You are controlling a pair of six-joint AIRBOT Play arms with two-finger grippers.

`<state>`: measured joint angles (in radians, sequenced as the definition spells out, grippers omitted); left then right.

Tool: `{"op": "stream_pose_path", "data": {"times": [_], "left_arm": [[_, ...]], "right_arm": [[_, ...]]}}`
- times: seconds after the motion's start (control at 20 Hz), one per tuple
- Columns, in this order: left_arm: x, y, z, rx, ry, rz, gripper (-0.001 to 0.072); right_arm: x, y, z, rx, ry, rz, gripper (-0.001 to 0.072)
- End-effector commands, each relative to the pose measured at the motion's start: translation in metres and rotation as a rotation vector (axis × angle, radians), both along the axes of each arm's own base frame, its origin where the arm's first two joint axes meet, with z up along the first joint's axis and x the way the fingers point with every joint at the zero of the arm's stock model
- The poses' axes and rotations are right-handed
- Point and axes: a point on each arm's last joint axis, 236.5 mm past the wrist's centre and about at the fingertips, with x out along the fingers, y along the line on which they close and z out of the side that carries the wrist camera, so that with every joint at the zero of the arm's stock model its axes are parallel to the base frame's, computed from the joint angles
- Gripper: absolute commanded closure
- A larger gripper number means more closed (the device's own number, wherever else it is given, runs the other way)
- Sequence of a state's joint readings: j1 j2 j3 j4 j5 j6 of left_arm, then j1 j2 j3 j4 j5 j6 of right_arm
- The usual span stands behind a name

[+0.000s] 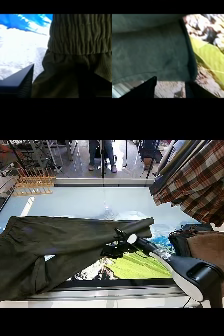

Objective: Fold the clothes and pants, and hang the long-sleeved shirts on hangers.

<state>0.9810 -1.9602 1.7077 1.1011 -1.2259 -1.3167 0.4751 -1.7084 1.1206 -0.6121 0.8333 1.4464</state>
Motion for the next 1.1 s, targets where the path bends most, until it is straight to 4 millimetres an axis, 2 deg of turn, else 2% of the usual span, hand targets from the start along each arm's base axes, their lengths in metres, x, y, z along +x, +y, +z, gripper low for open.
{"op": "stream_pose_path", "data": {"times": [0.0,0.05,0.1,0.2,0.25,0.35,0.4,0.45,0.5,0.6,0.7,0.75,0.8,0.85,0.9,0.95,1.05], "left_arm": [[0.007,-0.008,-0.003,-0.037,-0.020,0.001,0.0500],[0.007,-0.012,-0.004,-0.051,-0.014,-0.009,0.0688],[0.007,-0.016,-0.003,-0.063,-0.019,-0.020,0.0687],[0.016,-0.023,0.011,-0.100,-0.090,-0.039,0.0688],[0.021,-0.021,0.023,-0.110,-0.136,-0.021,0.0688],[0.024,-0.010,0.054,-0.075,-0.211,-0.012,0.0690],[0.023,-0.002,0.072,-0.034,-0.231,-0.009,0.0690],[0.022,0.005,0.091,0.011,-0.256,-0.016,0.0690],[0.022,0.010,0.109,0.051,-0.273,-0.019,0.0690],[0.025,0.010,0.138,0.115,-0.307,-0.042,0.0690],[0.029,-0.003,0.150,0.148,-0.306,-0.108,0.0690],[0.029,-0.017,0.145,0.141,-0.275,-0.165,0.0690],[0.026,-0.029,0.136,0.135,-0.214,-0.216,0.0690],[0.021,-0.039,0.123,0.145,-0.133,-0.268,0.0690],[0.015,-0.047,0.110,0.157,-0.045,-0.299,0.0690],[0.012,-0.056,0.099,0.163,0.025,-0.326,0.0690],[0.012,-0.081,0.083,0.151,0.106,-0.406,0.0689]], "right_arm": [[0.023,0.019,-0.005,0.013,0.002,-0.043,0.0366],[0.029,0.023,-0.002,0.023,-0.006,-0.047,0.0557],[0.032,0.024,0.002,0.027,-0.018,-0.043,0.0690],[0.023,0.011,0.009,-0.039,-0.065,0.051,0.0690],[0.012,-0.009,0.013,-0.131,-0.086,0.136,0.0691],[-0.009,-0.079,0.028,-0.422,-0.117,0.269,0.0691],[-0.016,-0.117,0.045,-0.562,-0.135,0.297,0.0691],[-0.026,-0.155,0.072,-0.677,-0.158,0.311,0.0691],[-0.044,-0.183,0.098,-0.744,-0.159,0.319,0.0691],[-0.095,-0.228,0.158,-0.812,-0.133,0.260,0.0691],[-0.135,-0.248,0.207,-0.772,-0.165,0.093,0.0691],[-0.140,-0.254,0.229,-0.725,-0.230,-0.030,0.0692],[-0.132,-0.260,0.246,-0.681,-0.312,-0.141,0.0693],[-0.115,-0.266,0.259,-0.649,-0.392,-0.226,0.0693],[-0.093,-0.279,0.261,-0.658,-0.423,-0.282,0.0693],[-0.071,-0.293,0.251,-0.687,-0.408,-0.299,0.0693],[-0.019,-0.330,0.201,-0.709,-0.290,-0.306,0.0691]]}}
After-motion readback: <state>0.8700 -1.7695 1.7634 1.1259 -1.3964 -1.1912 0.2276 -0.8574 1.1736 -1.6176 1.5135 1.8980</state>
